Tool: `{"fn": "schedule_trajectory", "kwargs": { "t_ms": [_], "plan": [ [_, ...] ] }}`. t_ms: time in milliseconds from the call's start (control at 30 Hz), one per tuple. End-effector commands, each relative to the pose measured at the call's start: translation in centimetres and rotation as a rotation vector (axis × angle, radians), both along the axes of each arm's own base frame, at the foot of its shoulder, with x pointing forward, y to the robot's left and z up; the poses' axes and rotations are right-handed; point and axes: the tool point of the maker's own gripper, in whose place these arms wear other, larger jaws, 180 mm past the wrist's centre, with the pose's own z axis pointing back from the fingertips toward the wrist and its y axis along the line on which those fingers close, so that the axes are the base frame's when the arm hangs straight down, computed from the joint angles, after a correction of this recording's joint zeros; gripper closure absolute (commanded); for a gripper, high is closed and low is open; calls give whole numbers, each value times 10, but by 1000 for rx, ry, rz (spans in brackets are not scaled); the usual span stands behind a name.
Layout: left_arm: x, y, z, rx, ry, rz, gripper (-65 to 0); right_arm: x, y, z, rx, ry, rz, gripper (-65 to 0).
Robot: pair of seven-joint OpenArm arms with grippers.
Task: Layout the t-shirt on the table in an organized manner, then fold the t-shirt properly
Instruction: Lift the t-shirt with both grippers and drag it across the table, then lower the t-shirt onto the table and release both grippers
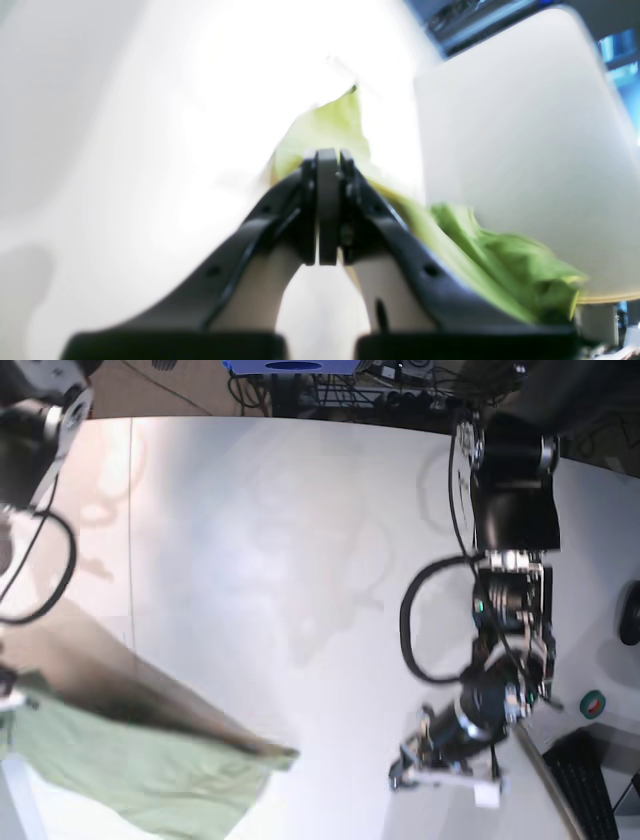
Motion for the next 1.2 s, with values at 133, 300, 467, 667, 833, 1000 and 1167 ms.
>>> {"fn": "schedule_trajectory", "kwargs": {
  "t_ms": [133,300,467,667,833,1000,1167],
  "plan": [
    [-55,15,-75,22,163,15,0,-42,15,-86,64,66,-47,0],
    [-88,31,-114,117,258,20,0,-68,29,-133,115,140,-64,0],
    [-94,43,-113,183,247,31,0,-89,29,-139,107,181,-63,0],
    [-93,75,-105,261,234,47,0,-163,40,-173,133,355,-66,0],
    [-92,98,-99,313,230,61,0,-197,39,-185,123,425,-67,-45],
    [-100,144,-94,289,235,191,0,-180,33,-130,30,318,-28,-503],
    [-122,201,-90,278,248,348,0,-100,98,-76,-23,133,221,-414]
  ]
}}
